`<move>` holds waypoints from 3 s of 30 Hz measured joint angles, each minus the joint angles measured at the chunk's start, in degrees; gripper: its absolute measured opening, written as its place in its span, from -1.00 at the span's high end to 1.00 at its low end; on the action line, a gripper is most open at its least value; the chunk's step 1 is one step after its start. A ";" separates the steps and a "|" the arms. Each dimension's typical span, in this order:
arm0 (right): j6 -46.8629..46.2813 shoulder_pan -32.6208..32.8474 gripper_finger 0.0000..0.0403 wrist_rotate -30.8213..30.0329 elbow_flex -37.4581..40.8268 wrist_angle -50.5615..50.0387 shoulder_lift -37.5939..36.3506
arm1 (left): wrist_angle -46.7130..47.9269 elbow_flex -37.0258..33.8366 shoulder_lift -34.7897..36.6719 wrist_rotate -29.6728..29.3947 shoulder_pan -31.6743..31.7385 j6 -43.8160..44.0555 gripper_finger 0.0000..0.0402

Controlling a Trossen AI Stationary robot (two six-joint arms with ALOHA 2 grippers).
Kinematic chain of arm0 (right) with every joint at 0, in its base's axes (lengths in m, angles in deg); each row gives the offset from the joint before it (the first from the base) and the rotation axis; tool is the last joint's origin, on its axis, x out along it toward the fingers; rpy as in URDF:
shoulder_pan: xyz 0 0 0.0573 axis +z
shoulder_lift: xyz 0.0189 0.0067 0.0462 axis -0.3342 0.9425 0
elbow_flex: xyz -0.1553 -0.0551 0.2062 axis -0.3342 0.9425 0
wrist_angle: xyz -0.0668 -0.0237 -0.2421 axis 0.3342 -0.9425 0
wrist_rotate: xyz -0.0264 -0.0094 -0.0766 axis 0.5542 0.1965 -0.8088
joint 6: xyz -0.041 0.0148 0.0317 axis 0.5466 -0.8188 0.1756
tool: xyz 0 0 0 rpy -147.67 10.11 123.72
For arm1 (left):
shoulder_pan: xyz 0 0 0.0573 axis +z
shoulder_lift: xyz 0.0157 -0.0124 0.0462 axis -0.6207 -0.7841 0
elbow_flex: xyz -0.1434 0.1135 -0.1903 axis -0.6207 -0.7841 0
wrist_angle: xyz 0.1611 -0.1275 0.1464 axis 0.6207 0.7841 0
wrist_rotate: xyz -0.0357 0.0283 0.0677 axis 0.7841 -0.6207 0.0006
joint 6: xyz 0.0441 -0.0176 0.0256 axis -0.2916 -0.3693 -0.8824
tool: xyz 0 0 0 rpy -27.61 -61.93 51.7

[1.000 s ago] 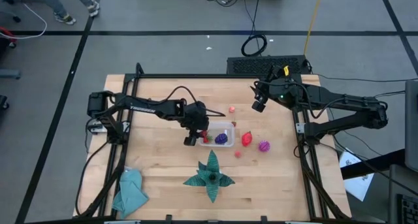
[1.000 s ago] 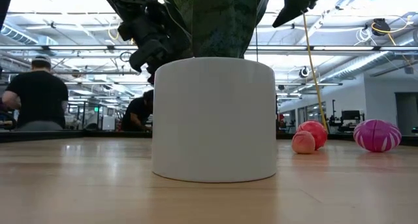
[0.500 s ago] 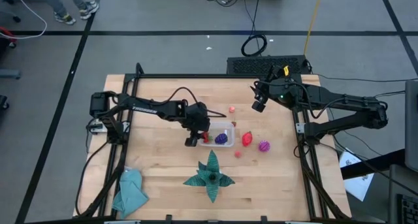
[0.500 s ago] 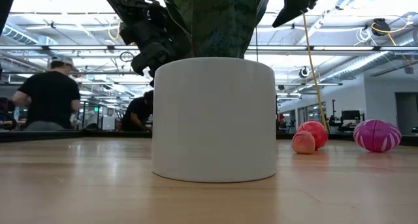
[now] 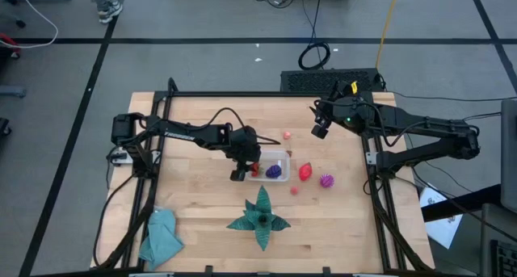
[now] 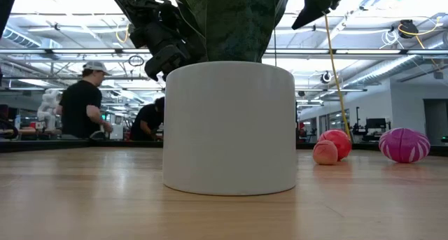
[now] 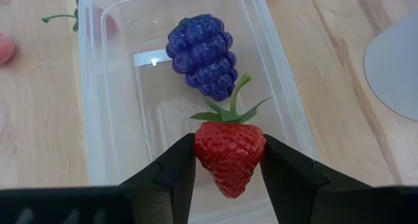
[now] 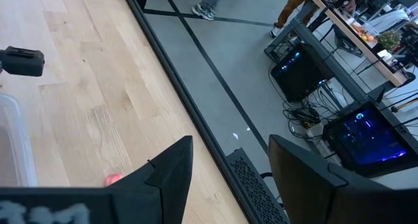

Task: Pick and placing Produce into tupperware
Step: Put the red strawberry into the transparent bin, then put the pink peach into the transparent bin

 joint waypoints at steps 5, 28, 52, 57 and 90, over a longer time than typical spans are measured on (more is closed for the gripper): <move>-0.02 -0.02 0.05 0.01 0.00 0.00 0.00 | -0.28 -0.02 -0.66 -0.37 0.00 0.06 0.21; -0.02 0.00 0.05 0.02 0.00 0.24 0.00 | -1.59 -0.02 -1.58 -2.55 0.42 0.72 0.21; -0.04 -0.02 0.05 0.02 0.00 0.22 0.00 | -1.56 -0.02 -1.58 -2.89 0.40 0.68 -0.11; -0.04 -0.01 0.05 0.02 0.00 0.22 0.00 | -1.86 -0.02 -0.86 -6.42 0.42 0.17 -0.21; 5.49 -7.43 0.05 16.08 2.70 -3.65 1.59 | 21.87 -0.07 34.77 -25.63 5.94 13.55 -0.21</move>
